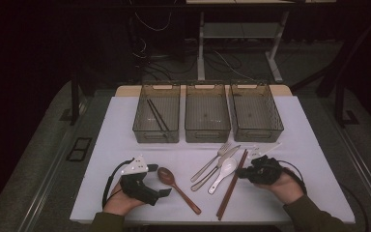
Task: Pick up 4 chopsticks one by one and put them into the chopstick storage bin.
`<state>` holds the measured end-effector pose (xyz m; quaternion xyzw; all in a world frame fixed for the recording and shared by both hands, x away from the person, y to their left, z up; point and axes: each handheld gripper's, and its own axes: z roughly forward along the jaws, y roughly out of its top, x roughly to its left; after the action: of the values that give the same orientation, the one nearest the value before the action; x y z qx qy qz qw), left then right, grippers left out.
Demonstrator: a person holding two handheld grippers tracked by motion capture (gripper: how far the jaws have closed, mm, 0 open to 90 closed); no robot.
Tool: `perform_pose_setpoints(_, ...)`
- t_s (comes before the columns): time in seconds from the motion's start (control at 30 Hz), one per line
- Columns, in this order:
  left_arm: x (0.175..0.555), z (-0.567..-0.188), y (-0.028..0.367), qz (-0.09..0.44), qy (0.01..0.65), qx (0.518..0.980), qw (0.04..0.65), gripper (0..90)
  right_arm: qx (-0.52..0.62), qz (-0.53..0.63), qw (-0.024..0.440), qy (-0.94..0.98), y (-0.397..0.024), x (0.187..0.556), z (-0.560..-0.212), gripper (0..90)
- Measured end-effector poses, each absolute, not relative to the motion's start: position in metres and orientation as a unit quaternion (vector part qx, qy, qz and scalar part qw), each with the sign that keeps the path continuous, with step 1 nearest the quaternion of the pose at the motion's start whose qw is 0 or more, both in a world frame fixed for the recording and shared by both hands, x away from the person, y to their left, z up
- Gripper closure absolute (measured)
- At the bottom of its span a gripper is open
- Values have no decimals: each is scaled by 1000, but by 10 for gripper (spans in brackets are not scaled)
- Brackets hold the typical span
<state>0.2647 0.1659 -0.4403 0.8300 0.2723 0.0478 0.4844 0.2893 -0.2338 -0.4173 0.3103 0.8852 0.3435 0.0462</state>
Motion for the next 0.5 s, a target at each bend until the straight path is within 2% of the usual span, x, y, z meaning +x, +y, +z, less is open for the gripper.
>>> perform_pose_setpoints(0.1,265,-440,165,48,272,831,483,0,345,337,59,874,-249,305,-417,808)
perform_pose_setpoints(0.23,265,-441,165,48,272,831,483,0,387,323,74,860,-261,328,-421,791)
perform_pose_setpoints(0.5,265,-441,165,48,272,831,483,0,416,298,96,854,-265,355,-433,892)
